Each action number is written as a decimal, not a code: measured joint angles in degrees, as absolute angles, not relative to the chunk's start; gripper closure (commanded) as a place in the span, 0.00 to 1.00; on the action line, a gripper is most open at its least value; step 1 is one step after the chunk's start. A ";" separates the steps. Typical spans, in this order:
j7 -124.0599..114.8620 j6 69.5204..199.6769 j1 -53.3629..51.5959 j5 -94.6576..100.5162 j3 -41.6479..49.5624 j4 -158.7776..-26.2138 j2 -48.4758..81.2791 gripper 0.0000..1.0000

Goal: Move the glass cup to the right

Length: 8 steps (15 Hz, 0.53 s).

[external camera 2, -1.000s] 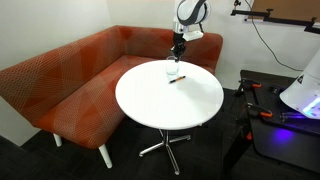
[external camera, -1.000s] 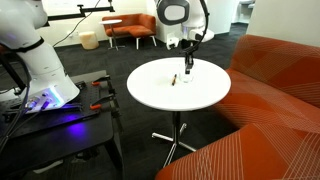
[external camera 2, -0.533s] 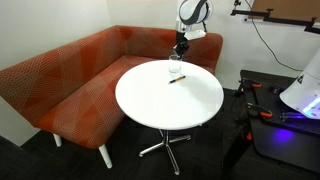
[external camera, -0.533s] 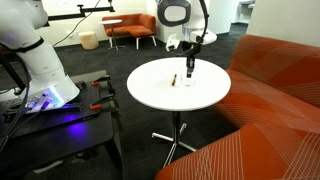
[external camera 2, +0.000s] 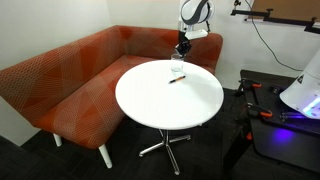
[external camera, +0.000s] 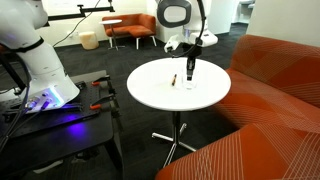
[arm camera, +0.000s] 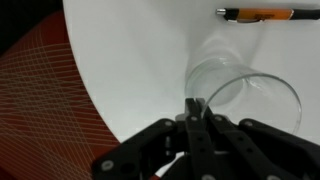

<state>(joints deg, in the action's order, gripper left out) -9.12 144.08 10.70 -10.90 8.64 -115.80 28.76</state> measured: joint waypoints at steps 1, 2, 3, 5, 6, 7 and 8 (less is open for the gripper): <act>-9.56 144.09 10.70 -10.90 8.85 -116.14 28.76 0.99; -9.88 144.12 10.70 -10.90 9.06 -116.54 28.75 0.99; -10.46 144.19 10.70 -10.90 9.23 -116.97 28.75 0.99; -10.96 144.62 10.69 -10.90 9.54 -117.83 28.69 0.99; -11.32 145.07 10.69 -10.90 9.65 -118.25 28.53 0.99; -11.63 145.32 10.69 -10.90 9.76 -118.68 28.32 0.99; -11.71 145.63 10.67 -10.90 9.87 -119.10 28.10 0.99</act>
